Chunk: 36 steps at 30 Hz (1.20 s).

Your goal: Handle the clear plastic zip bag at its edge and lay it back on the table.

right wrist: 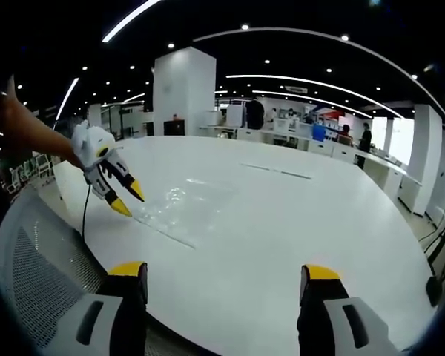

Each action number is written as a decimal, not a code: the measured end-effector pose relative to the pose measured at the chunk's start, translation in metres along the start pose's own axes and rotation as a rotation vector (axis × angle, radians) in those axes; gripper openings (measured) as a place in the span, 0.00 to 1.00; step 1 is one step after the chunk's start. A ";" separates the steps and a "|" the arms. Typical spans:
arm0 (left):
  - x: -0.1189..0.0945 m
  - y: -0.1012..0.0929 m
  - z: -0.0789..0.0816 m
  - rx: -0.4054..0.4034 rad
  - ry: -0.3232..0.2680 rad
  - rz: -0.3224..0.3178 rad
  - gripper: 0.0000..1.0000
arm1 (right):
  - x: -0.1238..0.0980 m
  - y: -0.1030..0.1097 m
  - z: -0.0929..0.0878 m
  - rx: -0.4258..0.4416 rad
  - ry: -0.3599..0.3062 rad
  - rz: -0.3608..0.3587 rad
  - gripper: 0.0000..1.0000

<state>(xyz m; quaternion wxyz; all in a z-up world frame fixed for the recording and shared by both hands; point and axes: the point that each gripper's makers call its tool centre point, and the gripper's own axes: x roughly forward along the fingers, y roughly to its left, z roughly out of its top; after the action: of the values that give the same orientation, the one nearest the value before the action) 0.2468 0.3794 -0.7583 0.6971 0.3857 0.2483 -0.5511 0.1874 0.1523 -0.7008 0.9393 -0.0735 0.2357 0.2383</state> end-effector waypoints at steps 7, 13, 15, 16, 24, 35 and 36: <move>0.005 -0.001 -0.002 0.013 0.015 -0.019 0.19 | 0.000 -0.001 0.001 -0.005 -0.010 0.001 0.82; 0.009 -0.004 -0.003 0.037 0.041 -0.043 0.16 | 0.000 0.000 0.000 -0.005 -0.007 0.006 0.81; 0.010 -0.006 -0.005 0.039 0.051 -0.057 0.16 | 0.001 0.000 0.000 -0.004 -0.004 0.007 0.81; 0.011 -0.006 -0.006 0.041 0.052 -0.059 0.16 | 0.001 0.000 0.000 -0.004 -0.005 0.007 0.81; 0.015 -0.002 -0.005 -0.002 0.050 -0.093 0.15 | 0.000 0.001 0.002 -0.016 -0.014 0.007 0.78; 0.015 -0.005 -0.004 -0.087 0.049 -0.187 0.08 | 0.000 0.002 0.003 -0.015 -0.012 0.004 0.76; 0.015 -0.005 -0.004 -0.095 0.048 -0.191 0.07 | 0.000 0.002 0.003 -0.015 -0.012 0.005 0.76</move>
<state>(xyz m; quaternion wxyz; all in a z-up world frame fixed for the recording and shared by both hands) 0.2465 0.3736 -0.7737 0.6528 0.3399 0.3262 -0.5933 0.1874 0.1549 -0.6976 0.9395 -0.0788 0.2286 0.2427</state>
